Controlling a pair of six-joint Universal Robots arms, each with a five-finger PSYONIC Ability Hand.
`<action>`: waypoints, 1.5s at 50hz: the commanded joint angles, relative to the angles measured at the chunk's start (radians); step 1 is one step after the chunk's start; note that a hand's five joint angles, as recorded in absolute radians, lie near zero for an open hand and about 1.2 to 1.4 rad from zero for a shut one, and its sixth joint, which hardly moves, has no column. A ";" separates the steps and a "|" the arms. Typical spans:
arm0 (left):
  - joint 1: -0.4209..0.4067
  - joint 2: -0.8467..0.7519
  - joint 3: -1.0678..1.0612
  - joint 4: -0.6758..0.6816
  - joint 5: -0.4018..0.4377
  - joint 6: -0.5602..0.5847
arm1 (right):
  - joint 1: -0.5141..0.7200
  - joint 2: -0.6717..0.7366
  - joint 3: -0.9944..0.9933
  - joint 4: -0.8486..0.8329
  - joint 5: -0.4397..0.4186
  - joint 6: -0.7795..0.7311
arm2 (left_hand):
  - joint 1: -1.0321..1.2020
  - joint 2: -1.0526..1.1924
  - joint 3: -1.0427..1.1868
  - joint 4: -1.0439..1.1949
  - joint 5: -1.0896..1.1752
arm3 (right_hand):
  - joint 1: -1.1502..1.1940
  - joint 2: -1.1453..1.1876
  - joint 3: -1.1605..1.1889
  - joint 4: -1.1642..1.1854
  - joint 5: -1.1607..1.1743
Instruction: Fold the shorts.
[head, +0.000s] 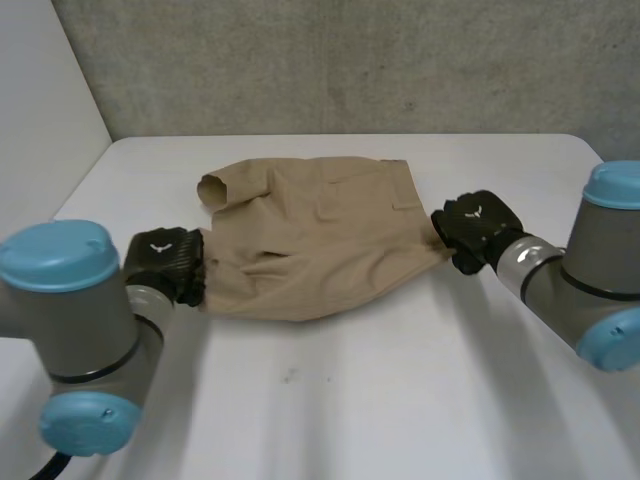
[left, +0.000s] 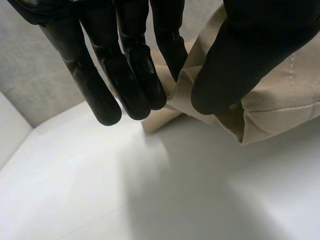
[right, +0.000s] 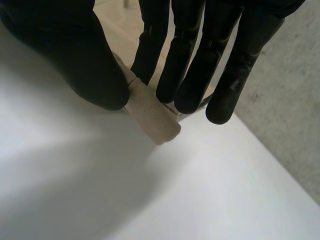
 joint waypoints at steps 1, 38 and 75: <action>0.041 0.134 -0.113 -0.055 0.005 -0.007 | -0.008 -0.129 0.158 0.130 0.023 -0.002 | 0.283 0.205 0.209 0.206 0.253 | 0.460 0.218 0.217 0.208 0.257; -0.021 0.363 -0.422 -0.072 0.247 0.076 | -0.005 -0.166 0.313 0.058 0.020 0.214 | -0.533 -0.610 -0.607 -0.610 -0.563 | 0.460 0.218 0.217 0.208 0.257; -0.057 0.102 -0.357 0.107 0.063 0.080 | 0.005 -0.171 0.340 0.047 0.021 0.203 | 0.281 0.203 0.206 0.203 0.250 | 0.460 0.218 0.217 0.208 0.257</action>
